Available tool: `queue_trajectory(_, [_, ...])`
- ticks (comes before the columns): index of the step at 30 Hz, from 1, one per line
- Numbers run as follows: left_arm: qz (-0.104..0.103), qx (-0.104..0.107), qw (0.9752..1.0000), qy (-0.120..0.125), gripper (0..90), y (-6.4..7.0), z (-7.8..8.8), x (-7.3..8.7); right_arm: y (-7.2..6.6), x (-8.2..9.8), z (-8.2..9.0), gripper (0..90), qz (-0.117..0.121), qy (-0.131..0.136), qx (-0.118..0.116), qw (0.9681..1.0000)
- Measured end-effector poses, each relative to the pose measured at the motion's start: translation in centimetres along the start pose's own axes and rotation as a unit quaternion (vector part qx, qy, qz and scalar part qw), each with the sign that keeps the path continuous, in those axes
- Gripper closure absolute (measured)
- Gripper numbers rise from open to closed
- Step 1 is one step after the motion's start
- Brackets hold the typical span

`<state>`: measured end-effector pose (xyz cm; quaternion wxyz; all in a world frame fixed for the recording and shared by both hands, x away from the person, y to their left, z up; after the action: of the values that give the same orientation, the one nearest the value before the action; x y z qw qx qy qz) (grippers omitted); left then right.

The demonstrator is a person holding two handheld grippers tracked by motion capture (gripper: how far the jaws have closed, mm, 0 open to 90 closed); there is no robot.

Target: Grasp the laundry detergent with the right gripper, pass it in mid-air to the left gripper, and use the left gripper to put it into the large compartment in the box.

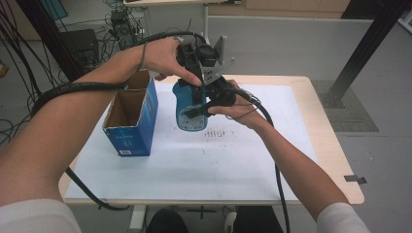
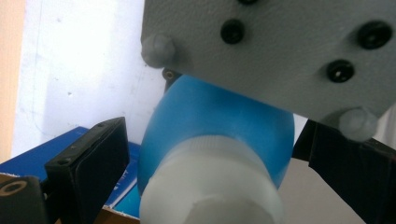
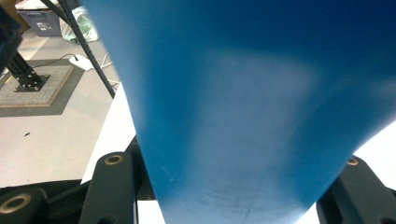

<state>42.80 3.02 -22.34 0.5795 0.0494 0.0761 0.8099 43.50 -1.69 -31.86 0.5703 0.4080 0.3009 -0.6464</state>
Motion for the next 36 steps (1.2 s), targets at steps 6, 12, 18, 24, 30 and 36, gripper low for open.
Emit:
queue_trajectory(6, [0.000,-0.002,1.0000,0.003,5.3,0.11,0.17,-0.02,-0.11,0.09,0.07,43.7,-0.007,-0.006,-0.002,1.0000])
queue_trajectory(12, [-0.001,0.000,1.0000,0.006,5.3,0.21,0.10,-0.02,-0.15,-0.02,0.24,43.8,-0.009,-0.002,-0.001,1.0000])
queue_trajectory(18, [-0.002,-0.001,1.0000,0.006,5.4,0.22,0.19,-0.15,-0.09,0.03,0.28,43.8,-0.006,-0.004,0.001,1.0000])
queue_trajectory(24, [-0.003,-0.004,1.0000,0.004,5.5,0.36,0.29,-0.24,-0.06,-0.07,0.26,43.7,-0.004,-0.001,0.003,1.0000])
queue_trajectory(30, [-0.001,-0.005,1.0000,0.006,5.5,0.28,0.39,-0.17,-0.08,-0.02,0.29,43.8,-0.005,-0.002,0.001,1.0000])
queue_trajectory(36, [0.002,-0.009,1.0000,0.002,5.6,0.13,0.26,-0.09,-0.12,-0.12,0.34,43.7,-0.005,0.000,0.001,1.0000])
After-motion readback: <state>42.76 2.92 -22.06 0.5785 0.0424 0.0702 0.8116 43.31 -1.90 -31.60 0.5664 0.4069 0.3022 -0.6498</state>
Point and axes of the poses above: each handheld gripper's, and its own axes: z roughly backward along the jaws, x roughly out of its underside, y roughly to its right, the point moved 6 cm from there along -z, roughly forward along the jaws, and after that the axes turned 12 degrees about x, right-handed, at the moved point
